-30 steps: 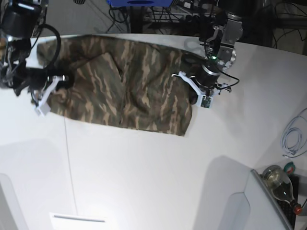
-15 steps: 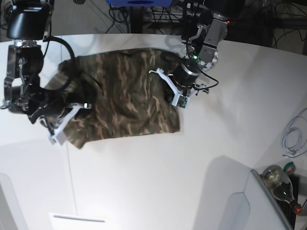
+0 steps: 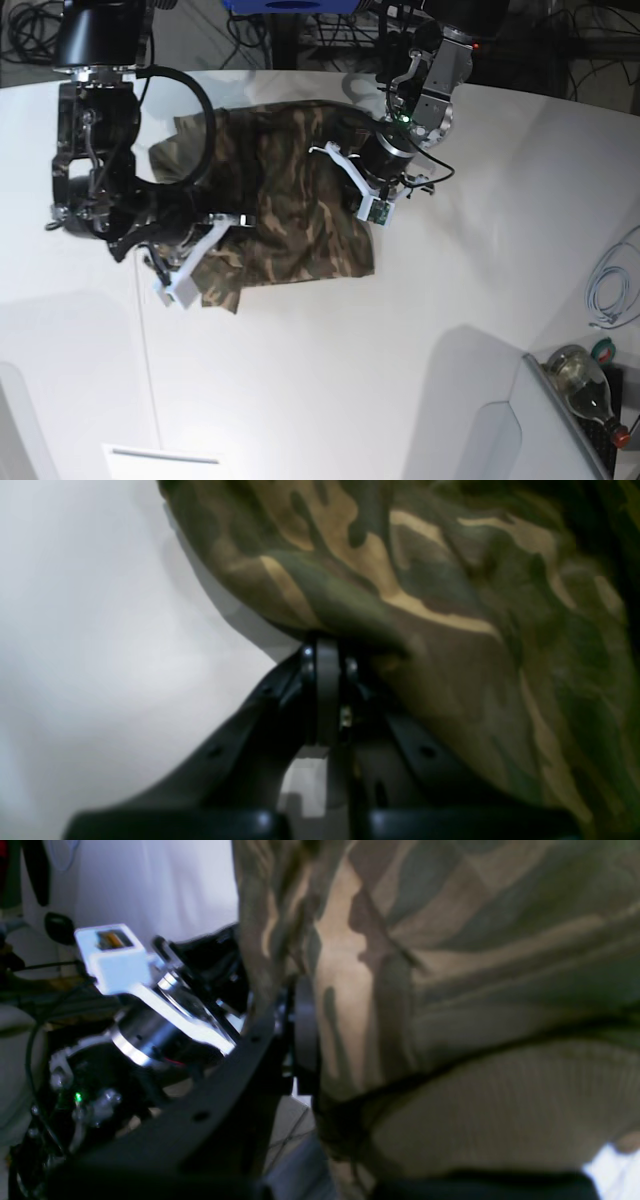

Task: Layout the t-shirt on the table in an organized manner, then fold the t-shirt properly
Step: 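Fold the grasped end over toward the left gripper with the right gripper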

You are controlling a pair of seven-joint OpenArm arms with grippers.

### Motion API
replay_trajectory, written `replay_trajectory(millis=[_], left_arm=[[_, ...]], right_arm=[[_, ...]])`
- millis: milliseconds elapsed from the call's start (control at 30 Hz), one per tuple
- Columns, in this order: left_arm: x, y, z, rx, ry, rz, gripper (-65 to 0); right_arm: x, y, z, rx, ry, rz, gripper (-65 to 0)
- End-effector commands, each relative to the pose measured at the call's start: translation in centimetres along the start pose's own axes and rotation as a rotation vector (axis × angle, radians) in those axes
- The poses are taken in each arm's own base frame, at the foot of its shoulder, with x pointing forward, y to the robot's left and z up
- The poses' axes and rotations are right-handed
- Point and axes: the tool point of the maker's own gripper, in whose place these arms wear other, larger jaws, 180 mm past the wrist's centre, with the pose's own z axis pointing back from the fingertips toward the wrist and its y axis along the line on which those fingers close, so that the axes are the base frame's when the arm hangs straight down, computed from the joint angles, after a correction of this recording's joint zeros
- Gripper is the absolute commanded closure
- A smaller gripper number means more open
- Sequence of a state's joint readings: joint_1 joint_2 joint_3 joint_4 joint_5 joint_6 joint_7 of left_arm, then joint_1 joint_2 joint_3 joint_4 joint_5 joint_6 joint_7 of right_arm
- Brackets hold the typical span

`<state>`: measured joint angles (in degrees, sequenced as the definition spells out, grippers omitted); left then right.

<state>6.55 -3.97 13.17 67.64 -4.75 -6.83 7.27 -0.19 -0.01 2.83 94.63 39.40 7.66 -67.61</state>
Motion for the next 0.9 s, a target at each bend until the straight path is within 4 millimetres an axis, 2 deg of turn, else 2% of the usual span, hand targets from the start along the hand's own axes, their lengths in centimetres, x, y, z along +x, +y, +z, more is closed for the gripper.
replay_trajectory(millis=[0,167,467,567,700,800,867], left_arm=[[0.8,-0.2,-0.1,-0.006,-0.017,-0.001,0.0],[0.7,-0.1,0.0,-0.003,-0.016,-0.002,0.0],[0.3,0.2,0.2,0.003,-0.008,0.0,0.0],[0.3,0.3,0.2,0.005,-0.009,-0.001,0.0],[0.9,0.2,0.9,0.007,-0.031,-0.009,0.0],[1.5,1.3,2.0,0.021,-0.018,-0.043,0.0],[1.3,3.1,3.0,0.062,0.014,-0.043,0.0]], right_arm=[[0.8,0.7,-0.3,0.023,-0.031,-0.017,-0.3],[-0.4,1.0,-3.3,0.016,-0.003,-0.066,-0.3],[-1.1,0.7,-6.0,0.005,0.004,-0.065,-1.7],[-1.6,0.8,-6.5,0.006,0.02,-0.063,-11.7],[-1.1,1.6,-6.8,0.015,-0.023,-0.034,-27.0],[-1.3,1.5,-7.0,-0.006,-0.023,0.014,-32.0],[-1.4,1.9,-7.0,-0.022,-0.021,0.068,-33.0]])
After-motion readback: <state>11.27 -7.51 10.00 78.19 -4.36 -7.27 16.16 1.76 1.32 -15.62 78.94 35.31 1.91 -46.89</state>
